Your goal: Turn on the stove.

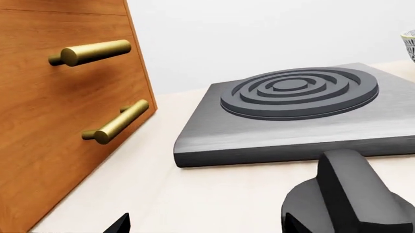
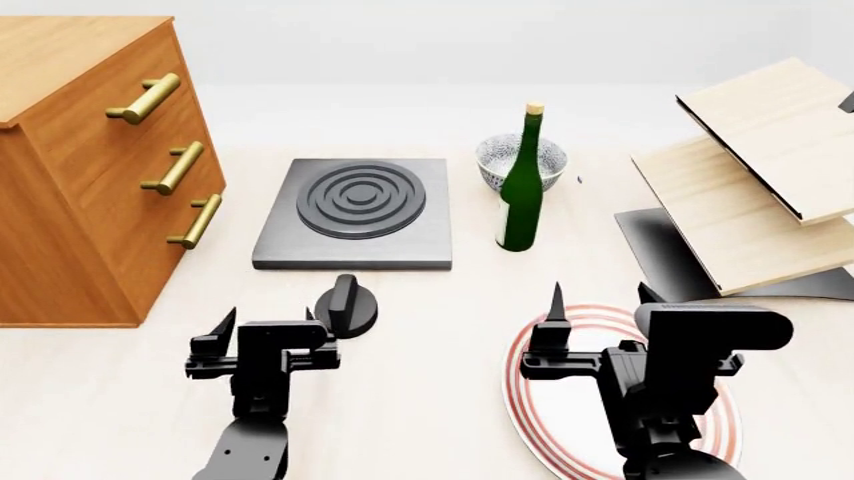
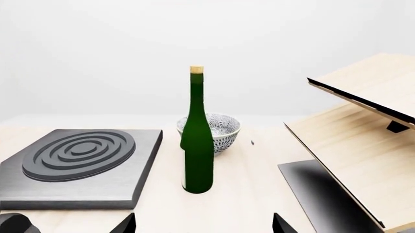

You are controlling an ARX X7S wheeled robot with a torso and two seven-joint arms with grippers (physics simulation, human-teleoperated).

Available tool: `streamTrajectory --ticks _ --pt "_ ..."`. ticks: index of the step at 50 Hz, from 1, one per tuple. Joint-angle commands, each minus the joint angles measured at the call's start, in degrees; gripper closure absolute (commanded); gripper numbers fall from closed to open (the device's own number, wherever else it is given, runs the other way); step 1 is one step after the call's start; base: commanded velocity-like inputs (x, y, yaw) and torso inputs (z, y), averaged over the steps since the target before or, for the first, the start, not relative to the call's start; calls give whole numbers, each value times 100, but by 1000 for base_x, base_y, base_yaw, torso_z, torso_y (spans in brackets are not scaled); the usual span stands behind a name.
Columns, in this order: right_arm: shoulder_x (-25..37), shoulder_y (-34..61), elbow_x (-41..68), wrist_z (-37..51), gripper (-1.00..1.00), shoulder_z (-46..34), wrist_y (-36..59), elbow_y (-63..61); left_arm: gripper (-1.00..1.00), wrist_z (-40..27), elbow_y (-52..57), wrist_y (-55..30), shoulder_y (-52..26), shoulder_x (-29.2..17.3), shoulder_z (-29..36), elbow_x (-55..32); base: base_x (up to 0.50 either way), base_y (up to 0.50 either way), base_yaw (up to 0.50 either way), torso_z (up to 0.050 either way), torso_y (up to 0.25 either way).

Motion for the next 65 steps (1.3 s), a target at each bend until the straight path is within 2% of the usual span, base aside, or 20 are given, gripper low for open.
streamTrajectory --ticks 1,8,13,16,19,20,23,27,30,33,39,46,51,65 --pt "30 -74 22 17 -100 -4 -112 96 -100 11 -456 230 -214 195 200 52 0 0 0 0 0" --pt "58 -138 56 16 -100 45 -191 137 -100 25 -841 399 -514 353 393 108 0 0 0 0 0" --pt "76 -160 78 22 -100 100 -229 176 -100 2 -1916 907 -1092 539 561 93 0 0 0 0 0" --pt "85 -163 98 33 -100 122 -228 171 -100 -99 -2143 966 -1202 570 1382 -552 0 0 0 0 0" --pt "93 -161 114 47 -100 148 -227 174 -100 -213 -1923 838 -1120 569 2214 -1188 0 0 0 0 0" --pt "96 -161 121 54 -100 159 -224 165 -100 -223 -1777 763 -1076 566 2365 -1299 0 0 0 0 0" --pt "101 -173 150 68 -100 206 -227 145 -100 -319 288 -332 -486 214 2583 -1328 0 0 0 0 0" --pt "102 -184 187 73 -100 254 -254 167 -100 -487 2329 -1512 -29 -248 2687 -1480 0 0 0 0 0" --pt "109 -200 205 79 -100 268 -261 162 -100 -575 3357 -2176 142 -540 2680 -1639 0 0 0 0 0" --pt "109 -226 215 86 -100 273 -288 167 -100 -768 5240 -3386 346 -1123 2484 -2169 0 0 0 0 0" --pt "102 -221 224 113 -100 218 -287 155 -100 -1348 7669 -4850 607 -1903 1801 -3304 0 0 0 0 0" --pt "126 -248 205 136 -100 146 -305 152 -100 -1716 8355 -4978 997 -2190 1241 -3754 0 0 0 0 0" --pt "138 -254 170 158 -100 101 -352 224 -100 -1655 8045 -4472 1340 -2229 1228 -3381 0 0 0 0 0" --pt "170 -204 115 256 -100 9 -356 247 -100 -1670 7673 -4278 1502 -2191 1178 -3288 0 0 0 0 0"
